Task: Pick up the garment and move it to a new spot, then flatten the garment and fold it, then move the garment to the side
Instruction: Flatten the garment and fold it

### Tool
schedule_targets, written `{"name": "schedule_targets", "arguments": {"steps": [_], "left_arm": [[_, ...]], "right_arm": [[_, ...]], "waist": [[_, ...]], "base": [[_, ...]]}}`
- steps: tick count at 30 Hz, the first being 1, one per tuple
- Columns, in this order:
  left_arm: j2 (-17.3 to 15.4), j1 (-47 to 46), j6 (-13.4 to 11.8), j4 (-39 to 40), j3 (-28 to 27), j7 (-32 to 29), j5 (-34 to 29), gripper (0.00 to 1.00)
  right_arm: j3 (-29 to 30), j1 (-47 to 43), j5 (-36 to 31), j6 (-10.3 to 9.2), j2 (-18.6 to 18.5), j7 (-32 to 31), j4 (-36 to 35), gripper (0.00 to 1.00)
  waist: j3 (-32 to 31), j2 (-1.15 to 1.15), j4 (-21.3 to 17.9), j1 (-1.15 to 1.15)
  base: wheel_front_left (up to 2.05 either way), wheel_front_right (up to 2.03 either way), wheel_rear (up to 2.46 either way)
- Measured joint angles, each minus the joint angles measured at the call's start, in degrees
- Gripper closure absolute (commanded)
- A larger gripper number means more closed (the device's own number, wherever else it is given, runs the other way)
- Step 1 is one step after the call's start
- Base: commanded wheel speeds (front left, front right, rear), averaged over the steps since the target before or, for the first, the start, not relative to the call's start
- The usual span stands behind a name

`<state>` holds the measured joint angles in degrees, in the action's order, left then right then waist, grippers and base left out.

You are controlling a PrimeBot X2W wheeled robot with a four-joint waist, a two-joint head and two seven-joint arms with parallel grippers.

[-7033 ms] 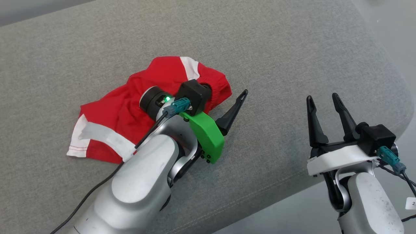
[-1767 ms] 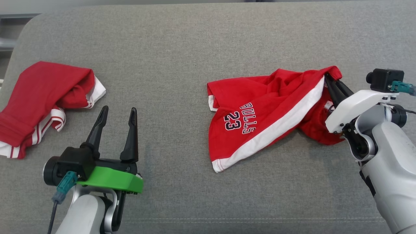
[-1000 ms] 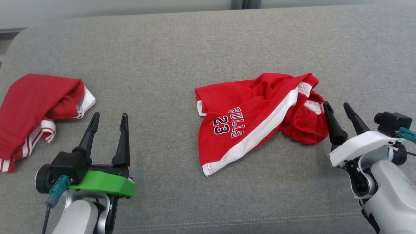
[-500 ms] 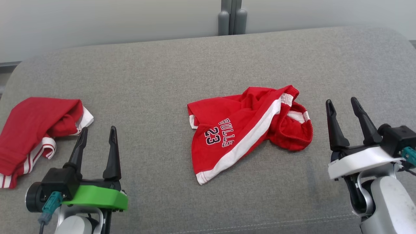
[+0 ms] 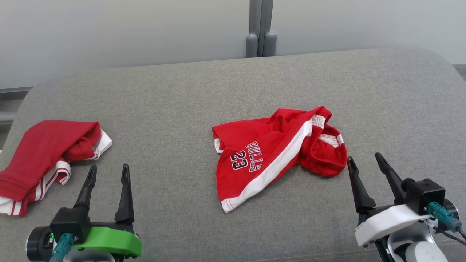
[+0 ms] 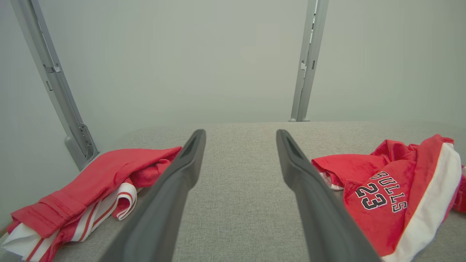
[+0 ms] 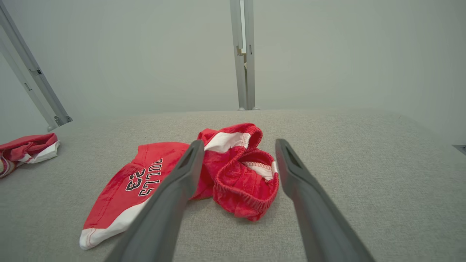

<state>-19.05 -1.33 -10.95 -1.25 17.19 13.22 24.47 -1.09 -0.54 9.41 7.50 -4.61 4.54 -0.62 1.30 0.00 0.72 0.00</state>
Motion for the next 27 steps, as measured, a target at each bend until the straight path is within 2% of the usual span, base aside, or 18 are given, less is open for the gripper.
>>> {"name": "schedule_targets", "arguments": {"steps": [16,20,27], "left_arm": [[-0.16,0.93,-0.56,0.09,1.34,-1.34,0.32,0.00],[-0.08,0.68,1.00,0.26,3.03,-3.56,0.98,0.00],[1.77,-1.25,6.54,-0.05,10.78,-11.66,2.31,0.00]], "right_arm": [[-0.33,-1.84,-0.24,0.00,1.07,-1.94,-2.55,0.00],[-0.15,-1.82,-0.21,0.00,1.13,-2.16,-2.55,0.00],[0.82,-0.77,1.14,-0.01,0.22,-3.22,-0.34,0.00]], "waist": [[-0.48,0.00,0.41,0.00],[-0.29,0.00,0.48,0.00],[1.00,0.00,0.28,0.00]], "base": [[0.00,0.00,0.00],[0.00,0.00,0.00],[0.00,0.00,0.00]]}}
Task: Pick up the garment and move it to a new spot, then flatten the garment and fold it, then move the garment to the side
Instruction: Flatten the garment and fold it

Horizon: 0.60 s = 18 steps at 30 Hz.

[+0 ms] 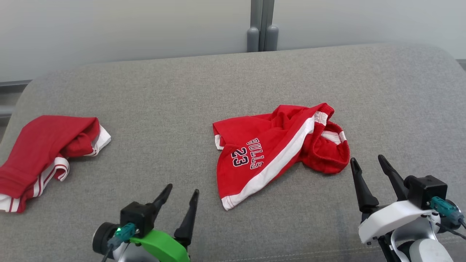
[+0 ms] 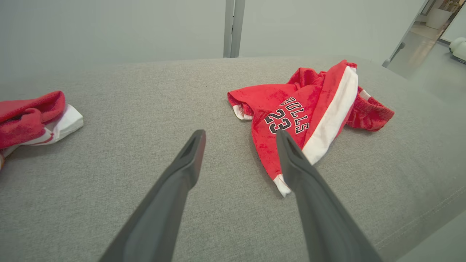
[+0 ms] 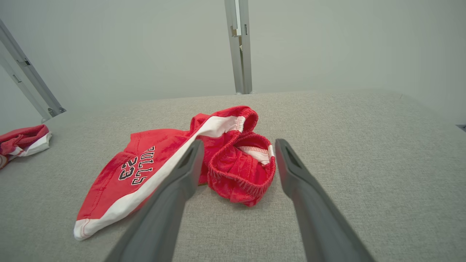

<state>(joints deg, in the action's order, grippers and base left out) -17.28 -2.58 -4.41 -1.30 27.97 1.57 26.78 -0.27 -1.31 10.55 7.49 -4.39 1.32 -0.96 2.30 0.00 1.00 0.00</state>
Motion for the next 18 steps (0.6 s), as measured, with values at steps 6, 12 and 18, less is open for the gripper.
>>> {"name": "schedule_targets", "arguments": {"steps": [6,12,18], "left_arm": [[2.10,-2.52,3.46,-2.54,4.65,-4.67,1.13,0.00],[3.82,-5.71,5.70,-5.66,6.99,-7.36,1.92,0.00],[5.36,-8.86,7.47,-8.81,8.68,-8.01,2.24,0.00]], "right_arm": [[-0.80,4.50,3.72,0.00,-2.70,-1.26,4.28,0.00],[-2.89,11.85,8.35,0.00,-6.68,-2.01,10.13,0.00],[-6.16,19.72,13.25,0.00,-10.34,-2.01,15.35,0.00]], "waist": [[2.59,0.00,-0.41,0.00],[6.66,0.00,-0.55,0.00],[11.17,0.00,0.12,0.00]], "base": [[0.00,0.00,0.00],[0.00,0.00,0.00],[0.00,0.00,0.00]]}}
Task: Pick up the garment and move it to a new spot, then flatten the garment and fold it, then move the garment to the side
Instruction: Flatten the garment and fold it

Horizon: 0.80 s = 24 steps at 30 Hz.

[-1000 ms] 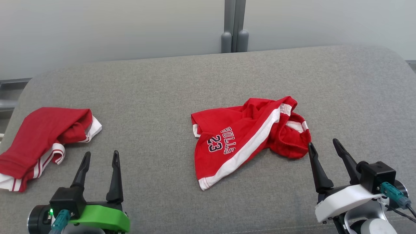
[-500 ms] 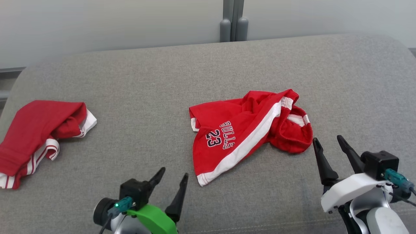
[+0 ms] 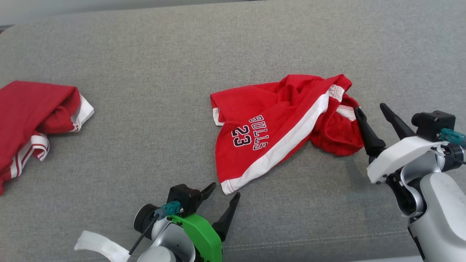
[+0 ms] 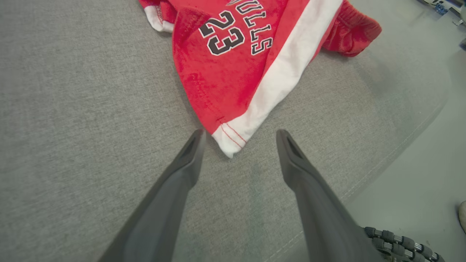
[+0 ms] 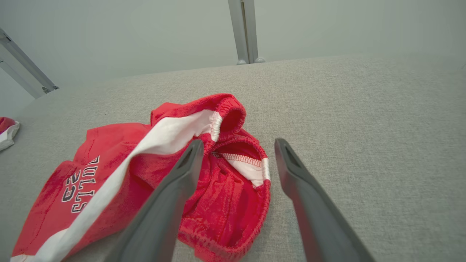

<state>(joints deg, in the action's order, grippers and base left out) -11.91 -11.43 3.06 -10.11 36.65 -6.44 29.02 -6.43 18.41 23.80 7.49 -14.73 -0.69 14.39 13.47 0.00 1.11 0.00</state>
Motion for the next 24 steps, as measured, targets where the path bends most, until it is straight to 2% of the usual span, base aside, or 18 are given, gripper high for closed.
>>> {"name": "schedule_targets", "arguments": {"steps": [12,13,14,15,16,17,24], "left_arm": [[2.71,-4.75,1.36,-4.83,1.31,2.88,-0.41,0.00],[2.85,-5.08,1.47,-5.09,1.32,3.07,-0.41,0.00],[2.99,-5.44,1.49,-5.31,1.32,3.30,-0.41,0.02],[3.10,-5.78,1.57,-5.43,1.32,3.50,-0.40,0.47],[3.19,-6.09,1.80,-5.56,1.37,3.89,-0.40,0.82],[3.31,-6.42,1.96,-5.82,1.37,4.01,-0.30,1.00],[2.82,-7.10,1.44,-4.08,0.18,6.06,0.02,1.00]], "right_arm": [[-6.48,8.03,8.47,-0.01,-4.60,-0.18,3.89,0.01],[-7.01,8.54,8.55,0.00,-4.90,0.05,4.14,0.14],[-7.37,9.15,9.20,0.00,-5.03,0.12,4.44,0.56],[-7.78,9.83,9.48,0.00,-5.19,0.40,4.82,0.99],[-8.06,10.48,9.49,0.00,-5.43,0.73,5.22,1.00],[-8.43,10.92,10.11,-0.01,-5.47,0.80,5.41,1.00],[-9.49,10.62,13.89,0.00,-6.45,3.34,2.96,1.00]], "waist": [[6.62,0.00,2.90,0.01],[7.04,0.00,3.05,0.01],[7.42,0.00,3.18,0.01],[7.81,0.00,3.28,0.01],[8.17,0.00,3.36,0.01],[8.46,0.00,3.45,0.01],[8.98,0.00,3.84,0.01]], "base": [[0.00,0.00,0.00],[0.00,0.00,0.00],[0.00,0.00,0.00],[0.00,0.00,0.00],[0.00,0.00,0.00],[0.00,0.00,0.00],[0.00,0.00,0.00]]}}
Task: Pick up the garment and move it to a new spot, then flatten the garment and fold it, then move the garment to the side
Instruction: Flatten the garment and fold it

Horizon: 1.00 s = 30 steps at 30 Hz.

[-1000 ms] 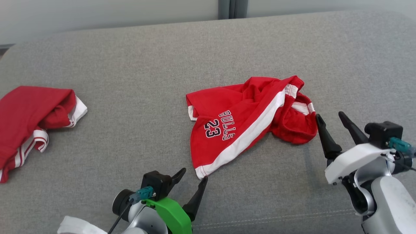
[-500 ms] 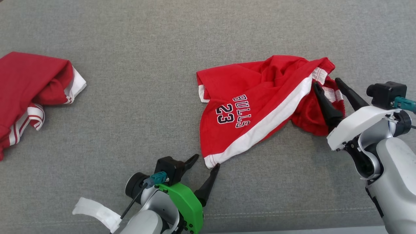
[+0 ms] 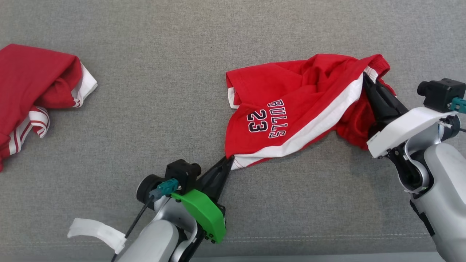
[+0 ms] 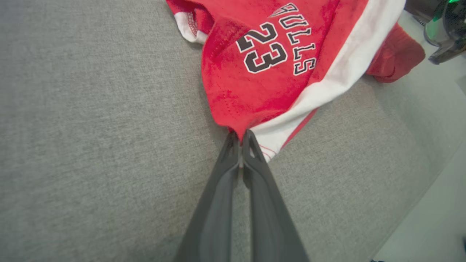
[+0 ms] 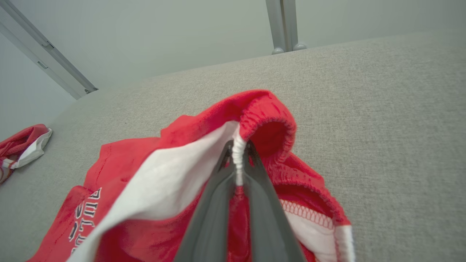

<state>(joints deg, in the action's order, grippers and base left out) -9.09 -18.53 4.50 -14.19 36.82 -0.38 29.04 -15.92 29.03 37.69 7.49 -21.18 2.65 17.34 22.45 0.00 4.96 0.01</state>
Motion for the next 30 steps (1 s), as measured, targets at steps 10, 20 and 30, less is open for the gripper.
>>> {"name": "schedule_targets", "arguments": {"steps": [10,20,30], "left_arm": [[-7.69,0.33,-4.42,15.04,-5.21,-1.54,-1.03,1.00],[-15.45,-0.93,-8.39,27.09,-11.24,-6.24,-3.09,1.00],[-20.07,-5.67,-10.26,35.33,-15.69,-9.88,-4.72,1.00]], "right_arm": [[0.18,-6.89,7.51,0.00,-3.36,-4.23,-11.18,1.00],[2.55,-9.53,14.50,-0.01,-5.03,-11.11,-20.30,1.00],[6.71,-8.48,18.63,0.00,-5.79,-15.82,-28.19,1.00]], "waist": [[-2.96,0.00,-1.11,-0.01],[-7.43,0.00,-3.69,-0.01],[-12.12,0.00,-5.85,-0.01]], "base": [[0.00,0.00,0.00],[0.00,0.00,0.00],[0.00,0.00,0.00]]}}
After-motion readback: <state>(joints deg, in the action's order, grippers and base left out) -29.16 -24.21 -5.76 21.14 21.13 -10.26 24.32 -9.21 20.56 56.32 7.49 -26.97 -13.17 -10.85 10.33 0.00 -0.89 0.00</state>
